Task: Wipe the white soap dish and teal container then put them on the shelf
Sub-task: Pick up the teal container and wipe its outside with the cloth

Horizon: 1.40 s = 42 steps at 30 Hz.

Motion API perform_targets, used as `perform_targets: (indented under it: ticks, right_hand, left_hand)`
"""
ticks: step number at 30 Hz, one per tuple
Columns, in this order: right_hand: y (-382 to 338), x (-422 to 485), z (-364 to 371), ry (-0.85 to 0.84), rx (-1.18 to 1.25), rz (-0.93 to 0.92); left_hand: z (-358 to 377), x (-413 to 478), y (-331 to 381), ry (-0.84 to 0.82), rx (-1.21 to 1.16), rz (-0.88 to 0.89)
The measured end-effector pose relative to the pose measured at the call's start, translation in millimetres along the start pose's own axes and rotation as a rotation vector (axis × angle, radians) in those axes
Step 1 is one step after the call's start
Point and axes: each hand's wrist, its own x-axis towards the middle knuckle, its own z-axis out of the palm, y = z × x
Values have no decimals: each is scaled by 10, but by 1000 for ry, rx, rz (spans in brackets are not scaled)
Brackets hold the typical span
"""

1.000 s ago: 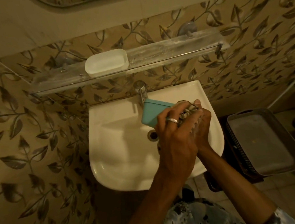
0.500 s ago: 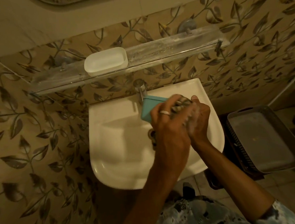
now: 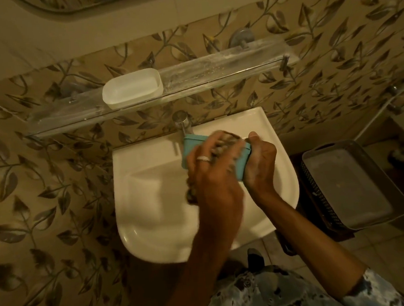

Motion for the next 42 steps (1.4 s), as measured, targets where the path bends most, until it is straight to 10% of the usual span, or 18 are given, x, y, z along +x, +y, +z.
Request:
perform_targets:
  ticks: [6,16,23,28,34,42]
  right_hand:
    - [-23,-31,-38,4,18,-4]
    - [-100,198,-238,113,249,152]
    - [-98,28,-218,-156,519,142]
    - [37,-25,-263,-350,286,84]
    - [172,3,-266,-498,101,-99]
    - [85,-56,-73,-172,470,212]
  left_hand:
    - [-64,41,-23,-67,51,185]
    - [-505,340,-902,48,-582,-524]
    - [-181,-16,-770,-99,-1122,-1013]
    - [-174,9,-630,-62,-1165,-956]
    - [-328,106,-540,112,-640,-479]
    - [-304,33,-428,70,-517,-330]
